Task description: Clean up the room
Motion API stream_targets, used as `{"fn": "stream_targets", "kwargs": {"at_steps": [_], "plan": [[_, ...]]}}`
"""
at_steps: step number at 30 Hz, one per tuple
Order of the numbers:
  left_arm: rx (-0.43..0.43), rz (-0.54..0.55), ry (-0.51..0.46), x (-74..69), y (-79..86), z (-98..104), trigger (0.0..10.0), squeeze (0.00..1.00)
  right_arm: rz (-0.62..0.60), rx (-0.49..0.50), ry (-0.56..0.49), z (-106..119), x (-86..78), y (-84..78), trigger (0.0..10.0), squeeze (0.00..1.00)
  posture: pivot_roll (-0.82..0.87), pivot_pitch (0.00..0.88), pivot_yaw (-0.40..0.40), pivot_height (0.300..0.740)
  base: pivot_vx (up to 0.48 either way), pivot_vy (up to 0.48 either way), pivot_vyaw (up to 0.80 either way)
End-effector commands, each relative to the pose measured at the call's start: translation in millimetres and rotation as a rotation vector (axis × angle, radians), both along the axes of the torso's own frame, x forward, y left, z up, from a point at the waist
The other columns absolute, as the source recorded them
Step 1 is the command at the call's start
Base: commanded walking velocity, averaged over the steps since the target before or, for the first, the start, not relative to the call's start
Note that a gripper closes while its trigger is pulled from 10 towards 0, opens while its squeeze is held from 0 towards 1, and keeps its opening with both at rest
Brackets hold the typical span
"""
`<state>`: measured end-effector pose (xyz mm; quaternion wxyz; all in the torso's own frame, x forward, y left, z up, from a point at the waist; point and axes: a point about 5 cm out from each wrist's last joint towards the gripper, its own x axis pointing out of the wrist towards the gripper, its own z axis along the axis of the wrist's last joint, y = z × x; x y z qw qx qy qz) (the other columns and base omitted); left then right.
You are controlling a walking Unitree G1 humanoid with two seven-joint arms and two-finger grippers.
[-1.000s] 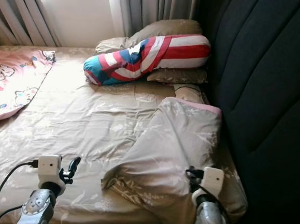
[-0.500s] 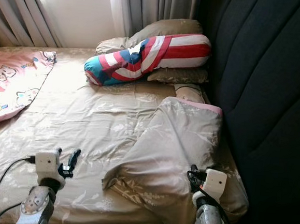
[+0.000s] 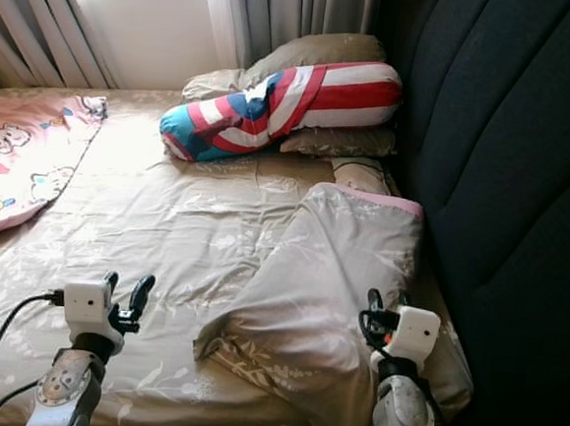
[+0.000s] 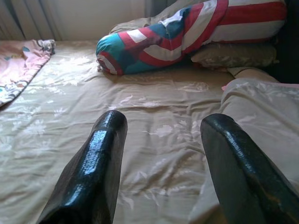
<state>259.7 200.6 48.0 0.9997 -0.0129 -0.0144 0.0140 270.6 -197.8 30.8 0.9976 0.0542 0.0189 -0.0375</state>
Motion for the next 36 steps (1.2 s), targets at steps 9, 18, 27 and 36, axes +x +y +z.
{"fn": "stream_targets", "kwargs": {"at_steps": [9, 18, 27, 36], "plan": [[-0.008, 0.002, 0.032, -7.7, 5.7, -2.0, 10.0, 0.00, 0.016, 0.018, -0.030, 9.0, -2.9, 9.6, 10.0, 0.00, -0.11, 0.000, 0.021, 0.740, 0.000, 0.000, 0.00], [0.000, 0.003, 0.024, -7.7, 6.3, 4.7, 10.0, 0.00, 0.045, -0.002, -0.009, 10.6, -10.0, 10.7, 10.0, 0.00, -0.08, 0.075, -0.003, 0.740, 0.000, 0.000, 0.00], [-0.001, 0.021, 0.035, -9.0, 11.7, 5.0, 10.0, 0.00, 0.081, 0.011, 0.019, 10.2, -6.7, 23.7, 10.0, 0.00, -0.09, 0.099, -0.006, 0.720, 0.000, 0.000, 0.00], [-0.017, -0.014, 0.048, -2.8, 2.9, 5.1, 10.0, 0.00, 0.063, 0.015, 0.028, 9.7, -10.5, 24.1, 10.0, 0.00, -0.10, 0.106, 0.008, 0.720, 0.000, 0.000, 0.00]]}}
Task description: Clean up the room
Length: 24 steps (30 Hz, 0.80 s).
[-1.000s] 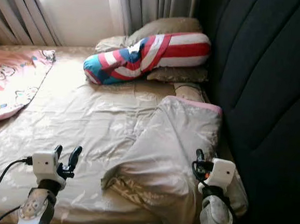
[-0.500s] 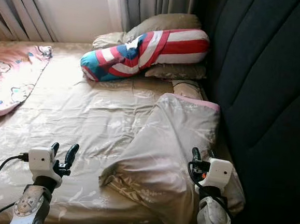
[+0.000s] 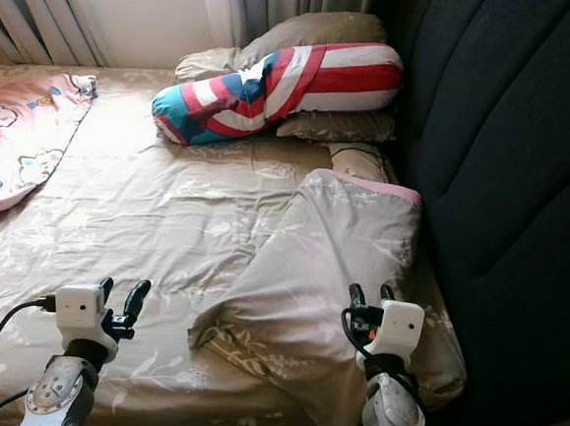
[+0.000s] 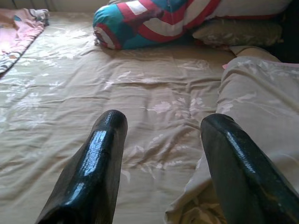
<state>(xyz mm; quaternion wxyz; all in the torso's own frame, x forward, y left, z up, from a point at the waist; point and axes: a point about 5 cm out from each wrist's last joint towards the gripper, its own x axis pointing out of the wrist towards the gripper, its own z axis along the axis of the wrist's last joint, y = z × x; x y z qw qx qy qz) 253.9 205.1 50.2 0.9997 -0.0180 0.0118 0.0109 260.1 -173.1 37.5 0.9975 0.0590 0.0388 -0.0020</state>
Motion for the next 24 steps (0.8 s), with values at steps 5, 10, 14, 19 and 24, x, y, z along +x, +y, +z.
{"fn": "stream_targets", "kwargs": {"at_steps": [5, 10, 14, 19, 24], "plan": [[-0.006, -0.015, -0.011, 4.4, -0.9, 6.6, 10.0, 0.00, 0.004, 0.010, 0.000, 5.0, 2.9, 1.3, 10.0, 0.00, -0.10, 0.128, 0.012, 0.715, 0.000, 0.000, 0.00], [-0.003, -0.033, -0.018, 4.8, -1.2, 10.4, 10.0, 0.00, 0.066, -0.023, -0.031, 12.9, 9.2, 5.0, 10.0, 0.00, -0.10, 0.127, 0.007, 0.700, 0.000, 0.000, 0.00], [-0.010, -0.009, -0.025, 5.7, 2.9, 12.9, 10.0, 0.00, 0.023, -0.010, -0.036, 16.2, 12.8, 2.7, 10.0, 0.00, -0.09, 0.111, -0.002, 0.700, 0.000, 0.000, 0.00], [-0.015, -0.012, -0.036, 8.3, -0.2, 16.4, 10.0, 0.00, 0.014, -0.001, -0.026, 17.5, 16.2, 4.3, 10.0, 0.00, -0.09, 0.116, -0.007, 0.700, 0.000, 0.000, 0.00], [-0.023, -0.018, -0.028, 2.6, -5.4, 14.1, 10.0, 0.00, 0.033, -0.008, -0.005, 14.2, 13.1, 6.4, 10.0, 0.00, -0.09, 0.114, -0.013, 0.675, 0.000, 0.000, 0.00]]}}
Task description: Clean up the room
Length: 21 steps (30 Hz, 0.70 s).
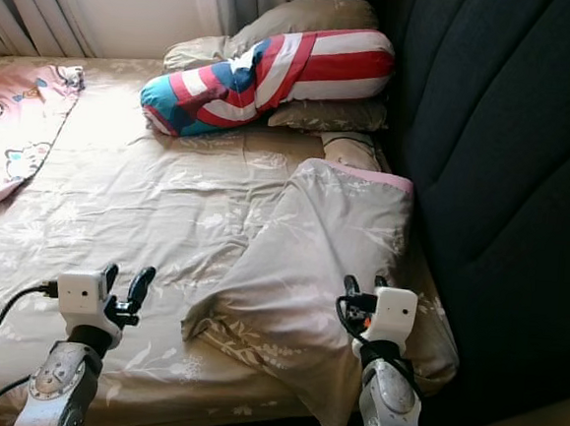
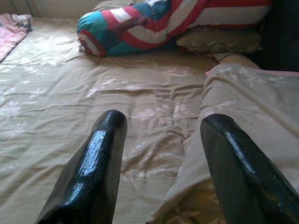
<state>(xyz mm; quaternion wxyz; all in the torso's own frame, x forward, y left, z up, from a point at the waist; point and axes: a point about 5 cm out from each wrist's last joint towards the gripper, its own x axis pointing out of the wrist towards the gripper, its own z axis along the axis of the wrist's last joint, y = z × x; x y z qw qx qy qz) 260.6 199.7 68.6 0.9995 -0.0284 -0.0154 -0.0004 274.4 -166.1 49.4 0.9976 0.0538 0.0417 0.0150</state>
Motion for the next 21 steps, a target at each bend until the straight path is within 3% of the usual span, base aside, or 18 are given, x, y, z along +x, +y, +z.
{"fn": "stream_targets", "kwargs": {"at_steps": [1, 21], "plan": [[-0.002, 0.004, 0.028, -4.4, 0.3, -4.4, 10.0, 0.00, -0.003, 0.002, -0.010, 2.2, -1.8, -0.9, 10.0, 0.00, -0.09, 0.115, -0.013, 0.670, 0.000, 0.000, 0.00], [-0.006, -0.005, 0.042, -3.3, -1.3, -3.1, 10.0, 0.00, -0.004, 0.013, 0.003, 0.5, -1.5, 0.7, 10.0, 0.00, -0.09, 0.117, -0.013, 0.670, 0.000, 0.000, 0.00]]}}
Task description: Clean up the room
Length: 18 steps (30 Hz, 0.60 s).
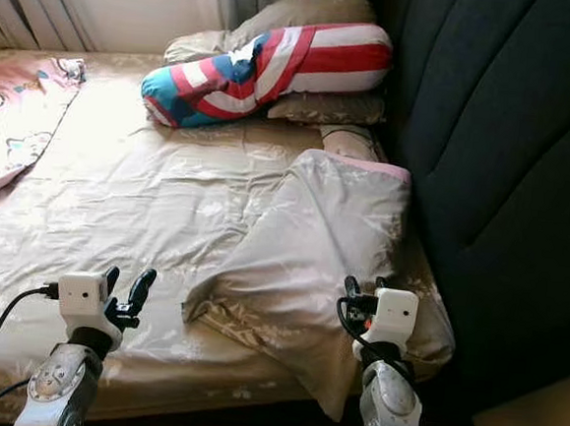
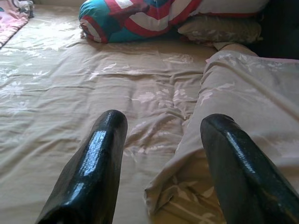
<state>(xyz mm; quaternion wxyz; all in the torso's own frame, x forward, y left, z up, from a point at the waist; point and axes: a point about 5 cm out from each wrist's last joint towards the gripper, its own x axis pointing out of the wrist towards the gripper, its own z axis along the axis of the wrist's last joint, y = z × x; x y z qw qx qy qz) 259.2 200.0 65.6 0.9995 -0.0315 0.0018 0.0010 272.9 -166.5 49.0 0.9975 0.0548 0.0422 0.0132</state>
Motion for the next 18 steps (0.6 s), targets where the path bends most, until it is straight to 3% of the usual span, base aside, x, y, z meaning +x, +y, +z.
{"fn": "stream_targets", "kwargs": {"at_steps": [1, 18], "plan": [[0.001, -0.008, 0.009, -1.8, -2.0, -0.2, 10.0, 0.00, 0.001, 0.010, 0.001, 1.1, 0.0, 1.4, 10.0, 0.00, -0.09, 0.117, -0.013, 0.670, 0.000, 0.000, 0.00], [0.004, -0.010, 0.019, -2.1, -3.2, -1.4, 10.0, 0.00, 0.032, -0.007, 0.014, -0.9, 0.8, 6.3, 10.0, 0.00, -0.09, 0.116, -0.017, 0.656, 0.000, 0.000, 0.00]]}}
